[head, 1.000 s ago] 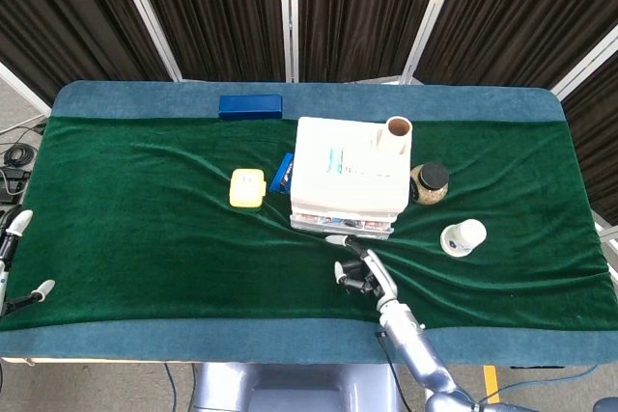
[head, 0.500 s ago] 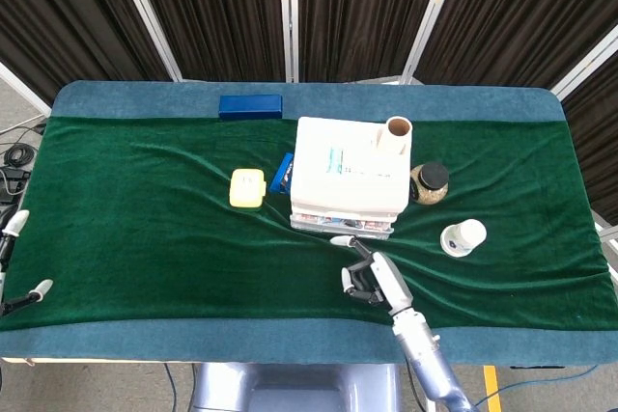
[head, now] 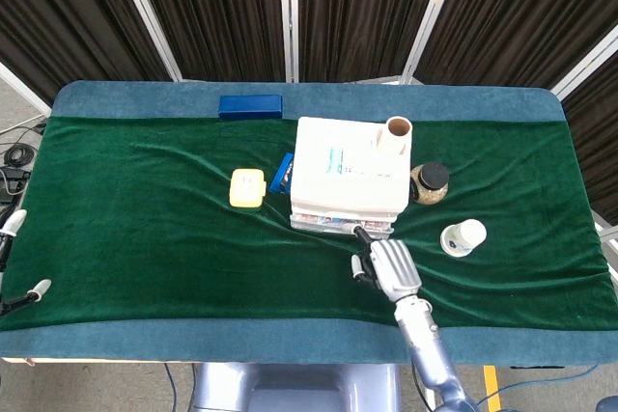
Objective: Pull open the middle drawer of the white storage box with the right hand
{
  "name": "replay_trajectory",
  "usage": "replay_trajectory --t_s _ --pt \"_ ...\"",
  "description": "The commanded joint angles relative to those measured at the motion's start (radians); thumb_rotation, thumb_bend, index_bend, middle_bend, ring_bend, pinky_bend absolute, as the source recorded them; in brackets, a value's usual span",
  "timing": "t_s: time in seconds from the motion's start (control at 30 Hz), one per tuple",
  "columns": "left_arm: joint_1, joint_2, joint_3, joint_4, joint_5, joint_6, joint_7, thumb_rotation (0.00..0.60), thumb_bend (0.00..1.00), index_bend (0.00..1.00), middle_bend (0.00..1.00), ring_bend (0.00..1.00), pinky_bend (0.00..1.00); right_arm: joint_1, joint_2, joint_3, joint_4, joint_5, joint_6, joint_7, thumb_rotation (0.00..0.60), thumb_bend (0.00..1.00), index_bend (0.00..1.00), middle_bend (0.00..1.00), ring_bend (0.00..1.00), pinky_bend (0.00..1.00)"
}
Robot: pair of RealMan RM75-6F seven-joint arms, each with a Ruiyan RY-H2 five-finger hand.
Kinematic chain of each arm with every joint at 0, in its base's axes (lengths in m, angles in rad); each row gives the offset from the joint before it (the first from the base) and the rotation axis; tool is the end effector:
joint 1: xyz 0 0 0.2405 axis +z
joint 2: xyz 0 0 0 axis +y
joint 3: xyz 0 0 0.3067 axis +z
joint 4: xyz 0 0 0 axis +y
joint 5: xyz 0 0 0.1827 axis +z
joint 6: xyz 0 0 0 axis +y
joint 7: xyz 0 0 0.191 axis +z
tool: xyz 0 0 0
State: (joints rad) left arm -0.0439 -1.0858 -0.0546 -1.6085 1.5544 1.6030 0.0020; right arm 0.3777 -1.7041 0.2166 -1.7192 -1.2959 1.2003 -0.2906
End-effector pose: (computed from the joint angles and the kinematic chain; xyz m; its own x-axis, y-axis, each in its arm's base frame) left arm -0.3364 0.2152 0.2351 0.4288 -0.1055 0.8972 0.9008 -0.0251 -0.4335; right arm -0.1839 -0.3122 -0.0132 -0.0008 -0.2224 0.9750 -0.9804 -0.1920 -0.0446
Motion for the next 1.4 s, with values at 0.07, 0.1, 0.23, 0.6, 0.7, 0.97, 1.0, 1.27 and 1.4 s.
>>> replay_trajectory --t_s 0.07,0.1,0.23,0.6,0.7,0.97,1.0,1.27,1.4 --pt "0.0 0.0 0.0 0.0 0.0 0.0 0.0 0.6 0.13 0.0 0.0 0.0 0.0 0.014 -0.016 0.011 0.005 0.063 0.008 -0.041 0.6 0.52 0.24 0.89 0.92 0.79" --pt "0.0 0.0 0.0 0.0 0.0 -0.001 0.0 0.6 0.13 0.0 0.0 0.0 0.0 0.015 -0.016 0.01 0.007 0.069 0.008 -0.048 0.6 0.52 0.24 0.89 0.92 0.79" --pt "0.0 0.0 0.0 -0.001 0.001 -0.001 0.0 0.6 0.13 0.0 0.0 0.0 0.0 0.021 -0.022 0.01 0.015 0.083 0.01 -0.062 0.6 0.52 0.24 0.89 0.92 0.79" --pt "0.0 0.002 0.002 -0.001 0.003 -0.002 -0.003 0.6 0.13 0.0 0.0 0.0 0.0 0.04 -0.029 0.016 0.031 0.137 0.003 -0.08 0.6 0.52 0.24 0.89 0.92 0.79" --pt "-0.001 0.002 0.001 0.0 0.001 -0.004 -0.003 0.6 0.13 0.0 0.0 0.0 0.0 0.045 -0.03 0.014 0.029 0.143 0.005 -0.081 0.6 0.52 0.28 0.89 0.92 0.79" --pt "-0.001 0.003 0.0 0.0 -0.001 -0.005 -0.007 0.6 0.13 0.0 0.0 0.0 0.0 0.05 -0.033 0.006 0.024 0.133 0.024 -0.076 0.6 0.52 0.45 0.9 0.92 0.79" --pt "-0.001 0.003 0.0 0.0 -0.001 -0.005 -0.008 0.6 0.13 0.0 0.0 0.0 0.0 0.05 -0.033 0.005 0.024 0.13 0.026 -0.075 0.6 0.52 0.47 0.9 0.92 0.79" --pt "0.001 0.006 -0.003 -0.001 -0.006 -0.003 -0.014 0.6 0.13 0.0 0.0 0.0 0.0 0.042 -0.011 -0.02 -0.008 0.12 0.043 -0.084 0.6 0.52 0.51 0.9 0.92 0.79" --pt "0.001 0.007 -0.004 0.0 -0.01 -0.003 -0.018 0.6 0.13 0.0 0.0 0.0 0.0 0.033 0.011 -0.041 -0.044 0.118 0.053 -0.107 0.6 0.52 0.51 0.9 0.92 0.79"
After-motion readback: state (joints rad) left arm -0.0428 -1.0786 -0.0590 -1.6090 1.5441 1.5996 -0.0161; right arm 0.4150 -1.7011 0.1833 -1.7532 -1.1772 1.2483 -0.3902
